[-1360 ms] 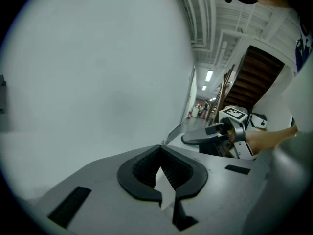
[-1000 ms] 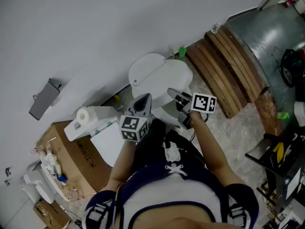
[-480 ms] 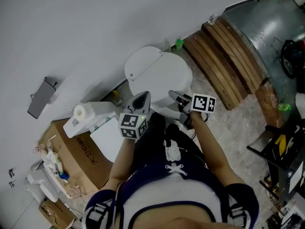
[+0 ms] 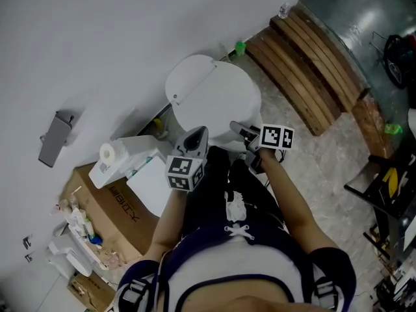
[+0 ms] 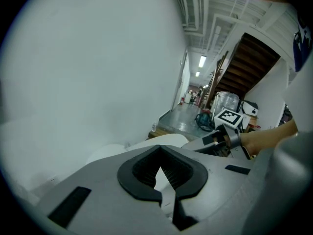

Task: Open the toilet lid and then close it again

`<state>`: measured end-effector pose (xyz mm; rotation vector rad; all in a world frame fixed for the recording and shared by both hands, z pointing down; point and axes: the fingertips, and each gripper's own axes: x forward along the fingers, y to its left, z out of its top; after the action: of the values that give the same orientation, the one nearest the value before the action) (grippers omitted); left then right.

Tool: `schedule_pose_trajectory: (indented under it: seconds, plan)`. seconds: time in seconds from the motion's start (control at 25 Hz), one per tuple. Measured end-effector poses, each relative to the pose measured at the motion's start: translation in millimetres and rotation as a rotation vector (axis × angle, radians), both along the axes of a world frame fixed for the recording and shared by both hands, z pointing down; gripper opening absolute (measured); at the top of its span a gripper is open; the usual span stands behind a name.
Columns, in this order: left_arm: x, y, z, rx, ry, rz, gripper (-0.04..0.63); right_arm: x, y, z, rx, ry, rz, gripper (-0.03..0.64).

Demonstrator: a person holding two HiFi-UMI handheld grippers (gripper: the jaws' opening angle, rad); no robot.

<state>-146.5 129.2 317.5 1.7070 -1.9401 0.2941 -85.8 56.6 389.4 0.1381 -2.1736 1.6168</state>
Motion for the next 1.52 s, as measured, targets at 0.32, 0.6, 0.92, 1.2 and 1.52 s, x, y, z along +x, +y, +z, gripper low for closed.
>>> schedule_pose_trajectory:
  seconds: [0.32, 0.6, 0.92, 1.2, 1.52]
  plan:
    - [25.3, 0.7, 35.2, -0.089, 0.003, 0.081, 0.006, 24.3, 5.9, 24.5, -0.032, 0.029, 0.066, 0.175]
    - [66.0, 4.5, 69.6, -0.215, -0.092, 0.282, 0.09, 35.5, 9.1, 38.1, -0.052, 0.038, 0.087, 0.175]
    - [103.5, 19.1, 130.8, -0.454, -0.591, 0.56, 0.27, 48.8, 10.4, 50.4, -0.069, 0.036, 0.11, 0.175]
    - [108.6, 16.1, 164.0, -0.533, -0.802, 0.59, 0.273, 60.9, 12.6, 63.8, -0.086, 0.041, 0.134, 0.176]
    - [119.5, 17.9, 188.6, -0.587, -0.845, 0.584, 0.273, 82.2, 18.1, 91.0, -0.101, 0.07, 0.149, 0.186]
